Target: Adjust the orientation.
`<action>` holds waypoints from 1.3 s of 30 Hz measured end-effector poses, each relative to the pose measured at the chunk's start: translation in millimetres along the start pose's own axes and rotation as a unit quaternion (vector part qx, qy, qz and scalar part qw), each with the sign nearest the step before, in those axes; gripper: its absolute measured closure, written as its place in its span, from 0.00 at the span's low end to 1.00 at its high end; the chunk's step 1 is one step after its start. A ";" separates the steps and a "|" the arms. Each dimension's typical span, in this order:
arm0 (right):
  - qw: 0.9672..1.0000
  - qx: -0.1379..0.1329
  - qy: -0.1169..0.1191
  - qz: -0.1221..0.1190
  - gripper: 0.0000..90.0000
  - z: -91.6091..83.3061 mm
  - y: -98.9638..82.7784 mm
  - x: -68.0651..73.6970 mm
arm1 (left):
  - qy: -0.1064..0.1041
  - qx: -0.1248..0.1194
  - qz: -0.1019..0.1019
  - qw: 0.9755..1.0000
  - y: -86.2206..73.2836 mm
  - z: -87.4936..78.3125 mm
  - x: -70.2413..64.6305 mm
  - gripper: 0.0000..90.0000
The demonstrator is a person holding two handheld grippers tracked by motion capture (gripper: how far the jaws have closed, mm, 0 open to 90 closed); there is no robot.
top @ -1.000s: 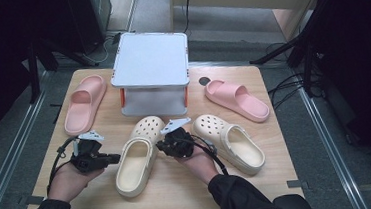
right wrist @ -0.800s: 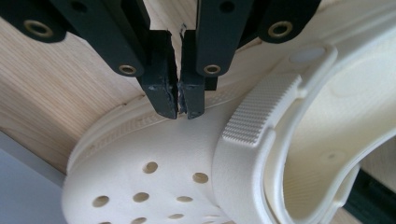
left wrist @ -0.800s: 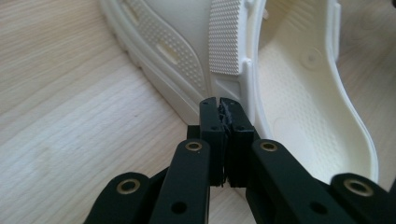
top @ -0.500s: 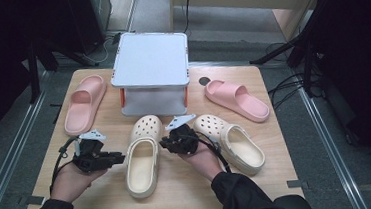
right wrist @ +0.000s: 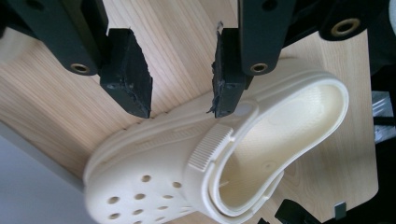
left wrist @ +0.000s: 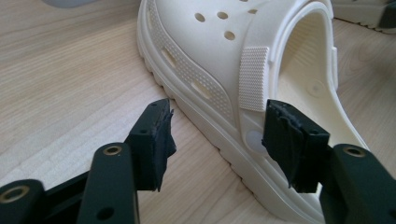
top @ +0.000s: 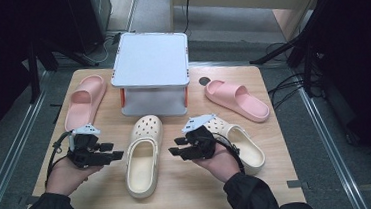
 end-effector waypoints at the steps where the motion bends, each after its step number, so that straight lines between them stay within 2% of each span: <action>1: 1.000 -0.004 0.001 0.002 0.67 -3.2 -0.7 0.5 | 0.002 0.000 0.001 1.000 1.5 0.8 1.3 0.45; 7: 1.000 -0.008 -0.001 0.009 0.65 -22.6 -8.8 1.9 | -0.005 0.001 0.000 1.000 7.1 2.6 2.9 0.44; 23: 0.998 -0.008 -0.045 0.047 0.65 -81.5 -45.2 -10.4 | -0.013 0.016 0.001 1.000 7.5 7.7 7.2 0.44; 32: 0.994 -0.017 -0.082 0.065 0.64 -113.2 -61.5 -23.7 | -0.013 0.021 0.010 1.000 6.7 10.3 6.2 0.43; 36: 0.992 -0.019 -0.096 0.075 0.63 -123.0 -67.3 -30.3 | -0.014 0.020 0.010 1.000 7.7 10.3 6.7 0.43; 39: 0.991 -0.010 -0.105 0.077 0.63 -126.1 -74.6 -36.0 | -0.013 0.017 0.009 1.000 8.5 10.9 7.1 0.42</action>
Point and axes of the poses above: each handheld gripper's, and its own axes: z roughly forward along the jaws, y roughly out of its top, x roughly to its left, the point moved 10 cm from there along z, roughly forward along the jaws, and after that the axes turned 12 degrees about y, right-handed, at the moved point
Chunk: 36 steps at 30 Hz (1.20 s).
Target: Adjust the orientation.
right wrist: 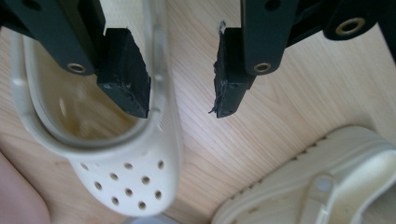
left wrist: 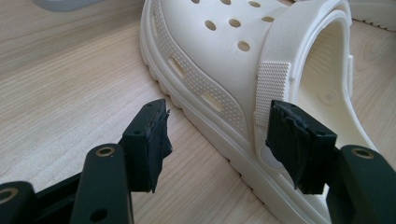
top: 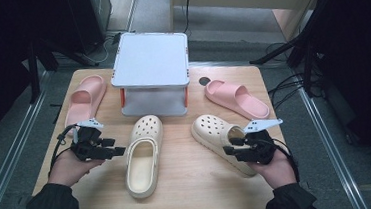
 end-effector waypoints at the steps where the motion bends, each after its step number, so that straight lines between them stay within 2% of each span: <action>1: 1.000 0.002 -0.004 0.002 0.63 0.5 -1.5 -1.8 | -0.002 0.001 0.000 1.000 -0.1 0.2 -0.1 0.42; 3: 1.000 0.008 -0.005 0.011 0.61 4.9 -4.9 -6.0 | -0.002 0.001 0.001 1.000 -0.3 1.1 0.1 0.42; 8: 0.999 0.030 -0.020 0.000 0.64 13.8 -7.3 -15.2 | -0.001 -0.001 0.000 1.000 -0.1 0.5 0.8 0.41; 11: 0.999 0.044 -0.021 0.005 0.66 19.8 -8.4 -20.9 | 0.000 -0.001 -0.001 1.000 -0.4 1.5 1.3 0.41; 15: 0.998 0.056 -0.015 0.016 0.73 29.2 -9.7 -27.4 | -0.003 0.000 0.000 1.000 -0.4 2.6 0.3 0.41; 18: 0.998 0.057 -0.001 0.019 0.85 33.4 -7.5 -25.5 | -0.003 -0.002 0.000 1.000 -0.1 2.0 0.7 0.41; 19: 0.998 0.060 0.002 0.018 0.86 33.8 -7.0 -24.4 | -0.002 -0.001 0.000 1.000 -0.2 2.1 1.5 0.41; 21: 0.998 0.067 -0.017 0.014 0.86 33.8 -3.3 -23.3 | -0.002 -0.001 -0.001 1.000 -0.2 2.2 1.7 0.41; 23: 0.998 0.062 -0.026 0.005 0.86 33.8 2.2 -21.7 | -0.002 -0.001 -0.001 1.000 -0.2 2.2 1.7 0.41; 27: 0.999 0.043 -0.031 0.014 0.86 34.1 13.9 -18.1 | -0.003 0.000 -0.001 1.000 -0.3 2.5 1.1 0.41; 31: 0.999 0.026 -0.023 0.021 0.87 36.7 26.7 -12.2 | -0.002 -0.001 -0.001 1.000 0.1 2.9 0.4 0.41; 36: 1.000 0.016 -0.024 0.012 0.87 46.5 41.9 -6.1 | -0.003 0.001 0.002 1.000 -0.5 3.6 0.1 0.41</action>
Point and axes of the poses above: each handheld gripper's, and its own axes: z roughly forward along the jaws, y roughly out of its top, x roughly to its left, the point moved 10 cm from there along z, roughly forward along the jaws, and after that the axes turned 12 degrees about y, right-handed, at the moved point
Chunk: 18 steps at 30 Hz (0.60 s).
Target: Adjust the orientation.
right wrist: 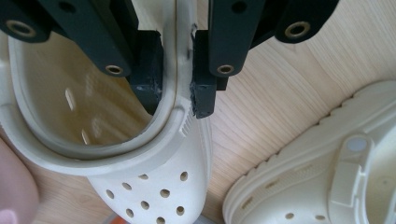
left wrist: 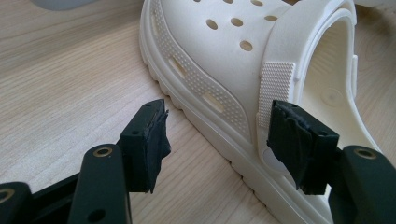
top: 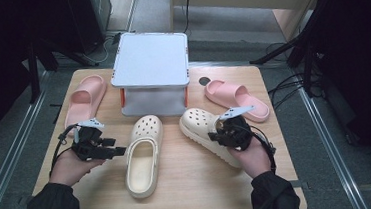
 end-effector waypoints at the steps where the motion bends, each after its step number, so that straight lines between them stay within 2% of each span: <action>1: 1.000 -0.001 0.001 0.000 0.87 3.3 3.2 1.8 | -0.001 0.001 0.000 1.000 -0.2 0.1 -0.3 0.41; 4: 1.000 0.003 0.006 0.006 0.87 12.2 9.5 8.1 | 0.000 0.001 0.000 1.000 -0.6 0.6 -0.5 0.41; 9: 1.000 0.009 0.008 0.000 0.86 28.0 17.4 16.9 | 0.001 0.001 0.000 1.000 -1.2 0.7 -0.4 0.41; 18: 1.000 0.023 -0.013 -0.009 0.86 47.5 16.8 25.5 | 0.003 0.001 0.002 1.000 -2.4 1.8 -0.5 0.41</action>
Point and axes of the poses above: each handheld gripper's, and its own axes: z roughly forward along the jaws, y roughly out of its top, x roughly to its left, the point moved 10 cm from there along z, roughly forward along the jaws, and after that the axes turned 12 degrees about y, right-handed, at the moved point
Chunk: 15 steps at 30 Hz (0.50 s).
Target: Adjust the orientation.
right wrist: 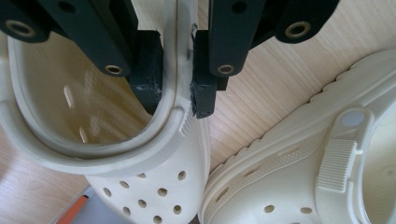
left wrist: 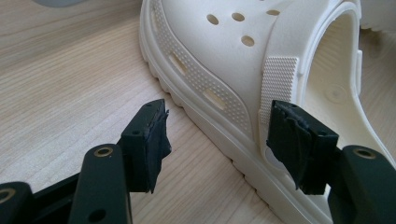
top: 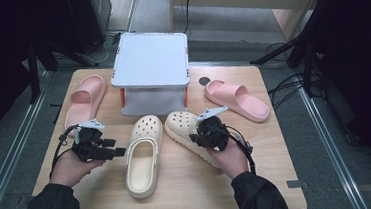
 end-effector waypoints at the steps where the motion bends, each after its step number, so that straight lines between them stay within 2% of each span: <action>1: 1.000 0.000 -0.002 -0.004 0.86 1.9 0.1 1.4 | -0.002 0.000 0.002 1.000 -0.2 0.2 -0.6 0.41; 6: 1.000 0.007 -0.005 -0.008 0.86 8.3 -1.7 10.1 | -0.001 0.001 0.002 1.000 -0.3 0.7 -0.8 0.41; 15: 1.000 0.006 0.012 -0.002 0.83 16.4 -3.2 22.5 | -0.005 0.005 0.006 1.000 -1.2 2.4 -2.9 0.42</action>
Point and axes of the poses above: each handheld gripper's, and its own axes: z roughly forward along the jaws, y roughly out of its top, x roughly to its left, the point moved 10 cm from there along z, roughly forward along the jaws, and after that the axes turned 12 degrees about y, right-handed, at the moved point
